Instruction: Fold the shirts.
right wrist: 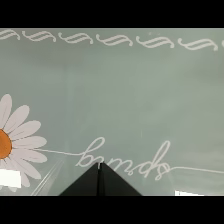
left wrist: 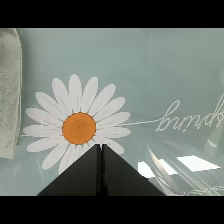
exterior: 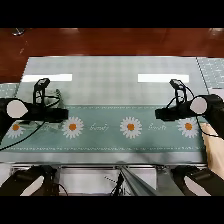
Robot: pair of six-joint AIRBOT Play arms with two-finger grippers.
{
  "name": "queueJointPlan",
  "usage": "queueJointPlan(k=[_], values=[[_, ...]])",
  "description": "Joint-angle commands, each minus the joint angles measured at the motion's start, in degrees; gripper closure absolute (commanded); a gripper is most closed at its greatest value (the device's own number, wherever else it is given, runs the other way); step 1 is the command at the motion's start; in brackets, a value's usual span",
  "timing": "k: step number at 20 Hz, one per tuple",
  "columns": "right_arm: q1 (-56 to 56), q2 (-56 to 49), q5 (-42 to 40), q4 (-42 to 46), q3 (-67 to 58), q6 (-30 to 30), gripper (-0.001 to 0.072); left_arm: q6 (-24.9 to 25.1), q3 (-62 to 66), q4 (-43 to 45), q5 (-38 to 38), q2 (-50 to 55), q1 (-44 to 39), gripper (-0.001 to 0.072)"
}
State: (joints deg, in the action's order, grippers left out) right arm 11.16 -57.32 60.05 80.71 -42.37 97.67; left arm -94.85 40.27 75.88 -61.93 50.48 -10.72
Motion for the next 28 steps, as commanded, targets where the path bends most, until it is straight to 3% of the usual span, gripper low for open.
queueJointPlan(k=[1, 10, 14, 21, 22, 23, 24, 28], values=[[0.0, 0.0, 0.0, 0.0, 0.0, 0.0, 0.0692, 0.0, 0.0, 0.0, 0.0, 0.0, 0.0, 0.0681], [0.0, 0.0, 0.0, 0.0, 0.0, 0.0, 0.0692, 0.0, 0.0, 0.0, 0.1, 0.0, 0.0, 0.0680], [0.0, 0.0, 0.0, 0.0, 0.0, 0.0, 0.0692, 0.0, -0.1, 0.2, 13.9, 1.0, 0.0, 0.0680], [0.0, 0.0, -5.6, 0.8, 0.0, 0.0, 0.0690, 0.0, 0.0, -1.5, 30.3, 1.1, 0.0, 0.0677], [0.0, 0.0, -6.1, 1.9, 0.0, 0.0, 0.0584, 0.0, 0.2, -1.3, 31.8, 1.1, 0.1, 0.0561], [0.0, 0.0, -6.1, 3.3, 0.1, 0.0, 0.0255, 0.7, 1.0, 0.0, 33.4, 1.1, 0.2, 0.0241], [0.0, 0.0, -5.6, 5.1, 0.1, 0.0, 0.0084, 2.5, 2.3, 1.6, 33.3, 1.1, 0.6, 0.0006], [0.0, 0.0, 3.4, 9.2, 0.1, 0.0, 0.0091, 5.2, 12.7, 13.4, 21.2, 0.9, 8.4, 0.0004]])
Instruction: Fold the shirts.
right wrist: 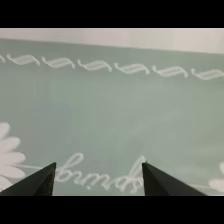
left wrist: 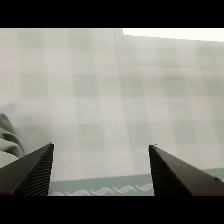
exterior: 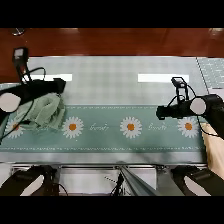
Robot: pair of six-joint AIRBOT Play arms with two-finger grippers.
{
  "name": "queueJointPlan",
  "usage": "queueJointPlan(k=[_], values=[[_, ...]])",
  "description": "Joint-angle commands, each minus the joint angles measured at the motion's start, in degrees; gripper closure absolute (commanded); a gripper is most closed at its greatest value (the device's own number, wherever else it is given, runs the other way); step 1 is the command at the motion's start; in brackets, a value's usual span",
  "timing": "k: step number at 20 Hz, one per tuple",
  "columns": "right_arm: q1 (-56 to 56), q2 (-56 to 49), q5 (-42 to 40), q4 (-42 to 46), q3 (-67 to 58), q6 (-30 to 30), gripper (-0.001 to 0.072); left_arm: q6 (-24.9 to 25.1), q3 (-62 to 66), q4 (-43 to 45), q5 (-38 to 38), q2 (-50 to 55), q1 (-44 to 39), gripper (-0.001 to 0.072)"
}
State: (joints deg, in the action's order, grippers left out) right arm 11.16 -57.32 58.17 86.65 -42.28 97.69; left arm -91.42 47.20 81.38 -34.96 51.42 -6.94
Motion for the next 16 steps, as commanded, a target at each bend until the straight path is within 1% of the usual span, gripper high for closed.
queueJointPlan(k=[1, 3, 4, 5, 6, 9, 14, 15, 16], values=[[0.0, 0.0, 6.7, 2.9, 0.0, 0.0, 0.0091, 1.8, 7.3, 9.6, -9.5, -0.1, 7.9, 0.0005], [0.0, 0.0, 7.2, 1.1, 0.0, 0.0, 0.0091, 1.6, 6.8, 9.9, -17.1, 0.3, 15.2, 0.0006], [0.0, 0.0, 6.3, -0.1, 0.0, 0.0, 0.0091, 0.4, 5.0, 9.7, -20.5, 1.1, 18.0, 0.0006], [0.0, 0.0, 5.5, -1.6, 0.0, 0.0, 0.0091, -0.9, 2.6, 9.2, -21.2, 2.1, 19.8, 0.0005], [0.0, 0.0, 4.9, -2.9, 0.0, 0.1, 0.0091, -1.8, 0.0, 9.0, -20.4, 3.4, 20.8, 0.0006], [0.0, 0.0, 4.6, -5.9, 0.0, 0.9, 0.0091, -1.7, -3.7, 9.1, -17.5, 8.6, 20.6, 0.0006], [0.0, 0.0, 4.7, -6.4, 0.0, 1.1, 0.0091, -1.7, -3.4, 9.1, -20.4, 18.2, 20.4, 0.0014], [0.0, 0.0, 4.5, -6.5, 0.0, 1.1, 0.0092, -1.7, -3.0, 9.0, -21.6, 19.1, 20.4, 0.0274], [0.0, 0.0, 3.8, -6.4, -0.1, 1.0, 0.0091, -1.6, -2.3, 9.0, -22.8, 19.3, 20.4, 0.0676]])
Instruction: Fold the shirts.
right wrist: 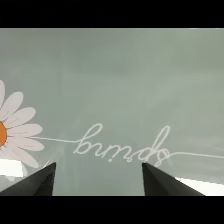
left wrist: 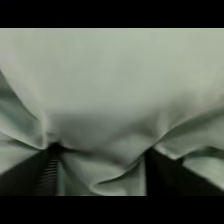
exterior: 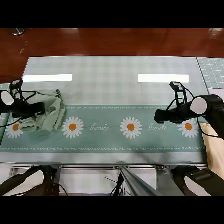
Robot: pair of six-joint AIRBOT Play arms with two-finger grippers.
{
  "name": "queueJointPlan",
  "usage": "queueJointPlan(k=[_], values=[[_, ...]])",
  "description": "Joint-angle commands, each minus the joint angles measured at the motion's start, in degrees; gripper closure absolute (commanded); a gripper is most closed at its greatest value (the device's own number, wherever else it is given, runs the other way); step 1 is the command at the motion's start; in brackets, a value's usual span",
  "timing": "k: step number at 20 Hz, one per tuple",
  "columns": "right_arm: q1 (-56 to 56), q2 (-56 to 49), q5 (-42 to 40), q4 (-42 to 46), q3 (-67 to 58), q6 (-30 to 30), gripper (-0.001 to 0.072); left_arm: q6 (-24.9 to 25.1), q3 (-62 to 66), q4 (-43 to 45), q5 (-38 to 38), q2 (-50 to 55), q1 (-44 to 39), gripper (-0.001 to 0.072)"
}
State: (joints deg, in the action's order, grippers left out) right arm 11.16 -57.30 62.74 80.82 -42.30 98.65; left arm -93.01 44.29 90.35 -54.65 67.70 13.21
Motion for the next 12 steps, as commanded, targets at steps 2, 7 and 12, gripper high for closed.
queueJointPlan(k=[2, 7, 12], values=[[0.0, 0.0, -0.2, 0.7, -1.8, 0.0, 0.0091, 1.3, 3.9, -2.9, -3.7, 1.3, 0.2, 0.0683], [0.0, 3.8, 1.9, 0.9, -10.4, -0.2, 0.0091, 6.3, 20.3, -25.4, 1.7, -9.9, 0.2, 0.0682], [0.0, 13.2, 2.9, -1.1, -12.0, -0.2, 0.0091, 7.1, 36.5, -39.5, 3.7, -17.5, 0.2, 0.0682]])
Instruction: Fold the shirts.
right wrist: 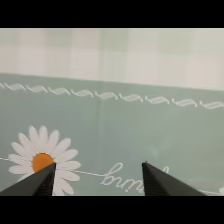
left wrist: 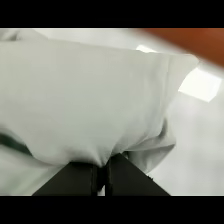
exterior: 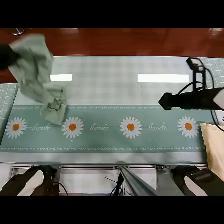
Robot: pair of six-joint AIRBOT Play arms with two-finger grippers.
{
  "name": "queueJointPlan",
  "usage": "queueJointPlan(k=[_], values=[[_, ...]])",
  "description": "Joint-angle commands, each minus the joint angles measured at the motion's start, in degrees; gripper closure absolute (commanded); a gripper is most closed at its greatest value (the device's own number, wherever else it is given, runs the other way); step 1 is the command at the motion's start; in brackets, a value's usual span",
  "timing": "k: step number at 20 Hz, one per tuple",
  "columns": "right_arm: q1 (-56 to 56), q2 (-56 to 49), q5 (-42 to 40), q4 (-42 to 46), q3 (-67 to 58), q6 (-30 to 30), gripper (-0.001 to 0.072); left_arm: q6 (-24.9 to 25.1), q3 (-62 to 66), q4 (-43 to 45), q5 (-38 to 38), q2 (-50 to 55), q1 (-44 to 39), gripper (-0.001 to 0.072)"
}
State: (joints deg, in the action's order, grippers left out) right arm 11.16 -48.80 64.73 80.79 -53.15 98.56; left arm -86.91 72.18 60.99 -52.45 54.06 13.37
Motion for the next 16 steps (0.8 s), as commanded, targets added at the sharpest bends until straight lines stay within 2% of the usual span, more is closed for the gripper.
queueJointPlan(k=[1, 3, 6, 8, 9, 11, 16], values=[[0.0, 6.5, 1.5, -1.3, -1.2, -0.1, 0.0091, 1.0, 11.7, -12.3, 1.4, -4.3, -0.1, 0.0683], [0.0, 10.5, 2.1, -4.2, -1.2, -0.2, 0.0092, 1.0, 19.0, -14.6, 1.7, -4.4, -1.7, 0.0682], [0.0, 16.6, 1.8, -13.9, -1.2, -3.6, 0.0091, 3.3, 27.1, -14.6, 4.9, -4.4, -6.6, 0.0683], [0.0, 19.8, 1.9, -14.1, -1.2, -3.5, 0.0092, 3.3, 29.1, -14.6, 6.2, -4.5, -11.3, 0.0683], [0.0, 21.2, 2.0, -14.1, -1.2, -3.4, 0.0092, 3.5, 29.1, -14.4, 5.9, -4.4, -14.4, 0.0683], [0.0, 22.9, 2.8, -14.1, -1.2, -2.8, 0.0091, 8.3, 28.4, -14.3, 3.8, -4.0, -20.3, 0.0683], [0.0, 23.4, 5.9, -14.0, -1.2, -1.7, 0.0092, 9.0, 19.4, -14.5, 10.1, -4.8, -37.9, 0.0683]])
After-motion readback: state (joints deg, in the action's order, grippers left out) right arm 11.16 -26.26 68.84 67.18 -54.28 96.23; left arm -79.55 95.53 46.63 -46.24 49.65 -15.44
